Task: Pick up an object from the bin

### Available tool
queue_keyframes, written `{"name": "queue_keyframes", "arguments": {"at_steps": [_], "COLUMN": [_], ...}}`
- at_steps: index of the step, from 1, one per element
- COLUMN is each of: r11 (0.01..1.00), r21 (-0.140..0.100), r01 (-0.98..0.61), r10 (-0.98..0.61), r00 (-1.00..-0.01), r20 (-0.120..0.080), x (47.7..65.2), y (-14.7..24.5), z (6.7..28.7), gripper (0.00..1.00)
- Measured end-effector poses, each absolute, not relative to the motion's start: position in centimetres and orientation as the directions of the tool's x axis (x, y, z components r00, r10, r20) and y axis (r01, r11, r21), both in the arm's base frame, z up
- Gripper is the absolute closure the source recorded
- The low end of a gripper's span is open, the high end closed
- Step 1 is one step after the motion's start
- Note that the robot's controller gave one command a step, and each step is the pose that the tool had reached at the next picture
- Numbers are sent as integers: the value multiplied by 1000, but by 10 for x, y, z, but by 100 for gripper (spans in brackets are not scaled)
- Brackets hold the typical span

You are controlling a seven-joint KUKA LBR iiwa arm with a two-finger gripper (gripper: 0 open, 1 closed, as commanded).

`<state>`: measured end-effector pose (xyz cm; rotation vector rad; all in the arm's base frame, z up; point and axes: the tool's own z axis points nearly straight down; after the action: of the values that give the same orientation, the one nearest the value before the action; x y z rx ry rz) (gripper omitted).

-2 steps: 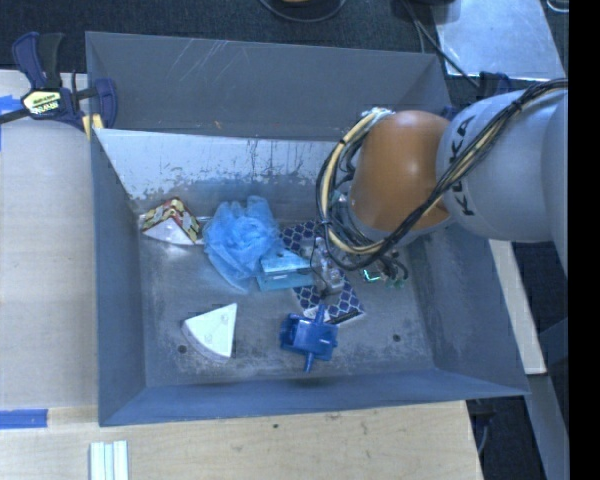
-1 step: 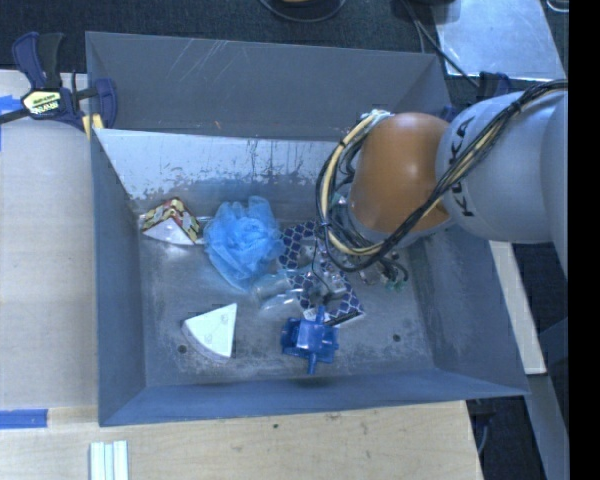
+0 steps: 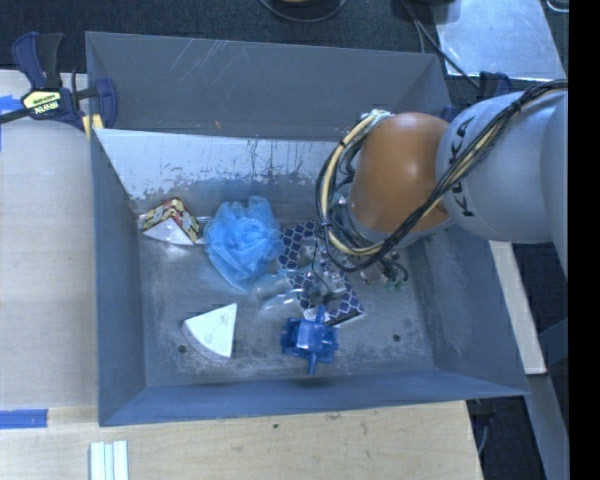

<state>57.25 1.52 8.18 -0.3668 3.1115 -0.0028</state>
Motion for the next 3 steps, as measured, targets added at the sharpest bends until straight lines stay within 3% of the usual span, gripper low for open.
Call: {"name": "queue_keyframes", "arguments": {"at_steps": [3], "r11": [972], "r21": [-3], "r01": [-233], "r10": [-233], "r00": [-972], "r20": [-8], "x": [572], "y": [15], "z": [82], "gripper": [100]}}
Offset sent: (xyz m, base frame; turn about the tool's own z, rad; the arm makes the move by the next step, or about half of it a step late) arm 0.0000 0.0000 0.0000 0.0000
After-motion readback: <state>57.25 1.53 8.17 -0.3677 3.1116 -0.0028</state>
